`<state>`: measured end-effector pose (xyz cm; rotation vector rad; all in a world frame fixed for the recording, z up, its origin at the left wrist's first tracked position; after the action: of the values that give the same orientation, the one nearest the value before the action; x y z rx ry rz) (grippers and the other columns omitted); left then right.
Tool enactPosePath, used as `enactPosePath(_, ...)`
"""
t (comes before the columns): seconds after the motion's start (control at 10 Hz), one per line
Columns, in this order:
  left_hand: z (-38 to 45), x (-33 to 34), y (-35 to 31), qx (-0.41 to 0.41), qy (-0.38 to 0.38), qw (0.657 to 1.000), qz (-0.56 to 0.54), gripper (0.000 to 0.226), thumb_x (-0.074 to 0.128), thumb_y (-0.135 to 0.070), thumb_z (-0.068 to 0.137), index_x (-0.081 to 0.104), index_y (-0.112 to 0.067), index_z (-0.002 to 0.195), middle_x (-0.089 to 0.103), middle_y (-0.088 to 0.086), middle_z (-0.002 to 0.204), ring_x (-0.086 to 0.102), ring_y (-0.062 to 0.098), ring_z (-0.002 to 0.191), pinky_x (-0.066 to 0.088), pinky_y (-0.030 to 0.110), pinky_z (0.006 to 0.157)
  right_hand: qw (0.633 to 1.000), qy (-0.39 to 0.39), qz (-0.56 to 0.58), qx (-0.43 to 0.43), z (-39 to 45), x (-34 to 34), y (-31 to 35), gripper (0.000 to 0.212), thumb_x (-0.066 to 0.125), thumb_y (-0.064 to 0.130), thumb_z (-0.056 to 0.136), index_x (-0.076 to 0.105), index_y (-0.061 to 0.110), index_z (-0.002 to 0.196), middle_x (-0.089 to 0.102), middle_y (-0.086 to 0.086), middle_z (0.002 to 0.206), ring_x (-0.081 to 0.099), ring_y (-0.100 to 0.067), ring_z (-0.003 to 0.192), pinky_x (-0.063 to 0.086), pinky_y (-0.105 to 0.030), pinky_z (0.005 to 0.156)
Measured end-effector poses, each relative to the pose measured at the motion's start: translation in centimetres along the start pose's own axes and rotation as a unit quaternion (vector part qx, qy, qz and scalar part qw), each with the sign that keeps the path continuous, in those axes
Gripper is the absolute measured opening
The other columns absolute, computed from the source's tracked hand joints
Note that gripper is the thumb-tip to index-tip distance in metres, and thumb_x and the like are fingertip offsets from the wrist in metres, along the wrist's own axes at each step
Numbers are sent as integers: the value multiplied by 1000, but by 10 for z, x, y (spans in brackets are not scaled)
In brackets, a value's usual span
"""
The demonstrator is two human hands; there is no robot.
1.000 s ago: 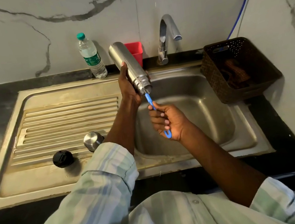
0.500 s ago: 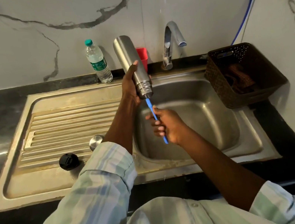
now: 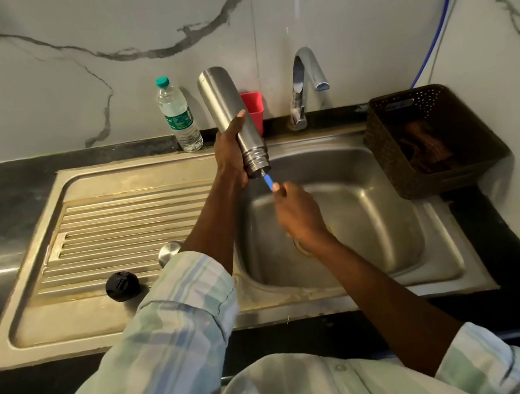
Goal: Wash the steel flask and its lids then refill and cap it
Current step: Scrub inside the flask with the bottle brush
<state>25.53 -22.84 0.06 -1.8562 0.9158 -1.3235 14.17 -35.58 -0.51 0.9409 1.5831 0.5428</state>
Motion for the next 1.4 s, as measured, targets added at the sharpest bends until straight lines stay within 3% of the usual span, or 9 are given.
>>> enactPosePath(0.1,1,5,4,2,16,999,-33,65,73,-29,85,45,6,131,63,14,77,64,25,59,55,33,54,985,-87,-138,-60,-4,-7,15,35,32,36,105,59,12,106,65,-10,89,63,-29,81,37,-35,67)
enactPosePath(0.3,4,8,11,-21,68,991,-113,43,60,-32,92,46,2,115,59,19,72,63,28,54,56,32,52,765,277,557,167,1,44,-7,35,35,33,105,50,10,83,31,5,47,27,-6,31,22,-17,28)
enactPosePath(0.4,2,6,15,-18,26,996,-86,60,69,-33,85,45,3,126,59,18,73,61,28,55,55,32,51,993,56,95,33,9,11,-8,43,35,46,102,59,11,95,57,-9,73,57,-26,62,48,-34,56)
enactPosePath(0.5,4,4,14,-7,10,996,-88,52,69,-29,88,45,3,123,61,13,69,61,26,55,54,32,53,979,-80,-181,-60,-3,-5,14,37,33,37,105,57,10,111,66,-15,102,62,-36,95,35,-36,69)
enactPosePath(0.7,7,4,14,-17,49,996,-74,58,69,-32,84,45,2,124,59,16,77,62,28,59,56,32,53,742,295,575,177,0,46,-5,31,36,29,104,50,9,84,29,5,46,24,-5,30,18,-18,27)
enactPosePath(0.9,8,0,23,-5,-24,999,-45,79,82,-35,68,45,1,129,60,17,88,64,28,63,55,36,56,987,-56,-146,-35,6,-3,10,40,31,38,105,59,10,106,67,-17,101,63,-36,93,46,-41,77)
enactPosePath(1.0,7,2,26,-3,-6,999,-43,80,82,-35,69,44,1,130,61,18,91,64,28,65,56,36,57,999,-22,6,-23,8,4,4,39,34,37,105,61,11,98,65,-10,80,62,-30,74,42,-34,62)
enactPosePath(1.1,8,5,24,-18,43,997,-67,72,74,-33,78,43,5,129,61,16,82,63,27,61,56,33,55,777,282,540,161,5,44,-6,32,38,32,103,49,11,82,34,5,45,33,-8,30,25,-18,30)
enactPosePath(1.4,0,-1,30,-5,-17,999,-40,73,79,-32,76,46,2,131,62,18,92,65,27,66,57,37,60,992,-66,-107,-32,1,-10,-3,36,30,34,106,58,10,105,65,-15,97,63,-34,88,39,-35,68)
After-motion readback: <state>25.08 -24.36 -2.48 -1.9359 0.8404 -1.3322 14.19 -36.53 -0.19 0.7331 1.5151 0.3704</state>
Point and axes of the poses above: each hand's wrist, its own z-axis towards the middle knuckle, its own x-axis out of the palm, y = z × x, the point moved 8 cm from there along z, towards the middle knuckle
